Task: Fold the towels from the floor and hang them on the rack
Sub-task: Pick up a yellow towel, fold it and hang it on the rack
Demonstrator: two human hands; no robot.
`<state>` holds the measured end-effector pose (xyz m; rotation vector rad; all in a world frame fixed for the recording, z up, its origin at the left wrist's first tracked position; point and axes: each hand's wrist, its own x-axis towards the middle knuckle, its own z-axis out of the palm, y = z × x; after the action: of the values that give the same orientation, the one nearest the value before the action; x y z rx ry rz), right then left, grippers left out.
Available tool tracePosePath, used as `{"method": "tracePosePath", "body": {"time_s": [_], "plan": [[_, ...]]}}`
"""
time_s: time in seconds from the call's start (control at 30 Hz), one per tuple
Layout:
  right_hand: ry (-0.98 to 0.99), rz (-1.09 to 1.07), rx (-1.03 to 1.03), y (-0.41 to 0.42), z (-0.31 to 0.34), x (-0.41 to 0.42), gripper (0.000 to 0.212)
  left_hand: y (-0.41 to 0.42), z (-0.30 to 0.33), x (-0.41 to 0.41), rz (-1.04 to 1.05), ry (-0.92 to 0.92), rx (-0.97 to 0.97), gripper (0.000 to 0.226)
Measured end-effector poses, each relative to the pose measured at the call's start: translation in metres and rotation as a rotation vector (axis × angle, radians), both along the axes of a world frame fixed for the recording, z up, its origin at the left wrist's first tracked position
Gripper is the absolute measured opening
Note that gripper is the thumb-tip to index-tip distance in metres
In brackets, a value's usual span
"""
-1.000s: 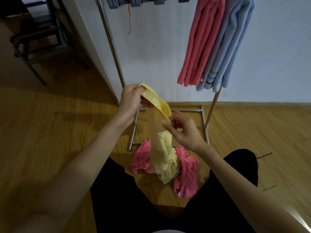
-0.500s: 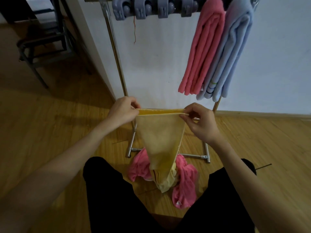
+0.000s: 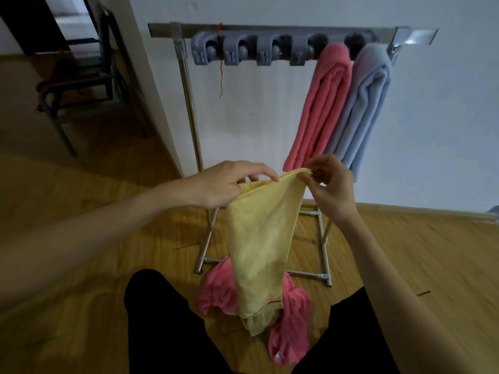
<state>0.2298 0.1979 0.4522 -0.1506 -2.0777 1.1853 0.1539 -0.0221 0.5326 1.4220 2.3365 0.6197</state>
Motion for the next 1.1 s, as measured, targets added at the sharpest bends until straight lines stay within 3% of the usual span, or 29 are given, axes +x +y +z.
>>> {"method": "tracePosePath", "body": {"time_s": [0.1,0.3,0.5,0.87,1.0,1.1], "plan": [[-0.023,-0.001,0.058,-0.001,-0.002,-0.001,0.018,-0.001,0.002,0.001,-0.066,0.047,-0.116,0.054],[-0.011,0.052,0.086,-0.012,-0.001,-0.003,0.015,0.001,0.008,0.004,-0.138,0.023,-0.264,0.048],[-0.025,0.123,0.105,-0.024,-0.003,-0.013,0.013,-0.001,0.009,0.006,-0.343,0.065,-0.377,0.055],[-0.028,0.122,0.073,-0.02,-0.007,-0.015,0.014,-0.004,-0.02,-0.006,-0.463,0.664,0.117,0.009],[-0.008,0.12,0.071,-0.022,-0.006,-0.012,0.014,0.002,-0.024,-0.005,-0.505,0.683,0.105,0.024],[-0.002,0.136,0.012,-0.024,-0.006,-0.01,0.015,0.003,-0.029,-0.004,-0.395,0.693,0.147,0.032]]}}
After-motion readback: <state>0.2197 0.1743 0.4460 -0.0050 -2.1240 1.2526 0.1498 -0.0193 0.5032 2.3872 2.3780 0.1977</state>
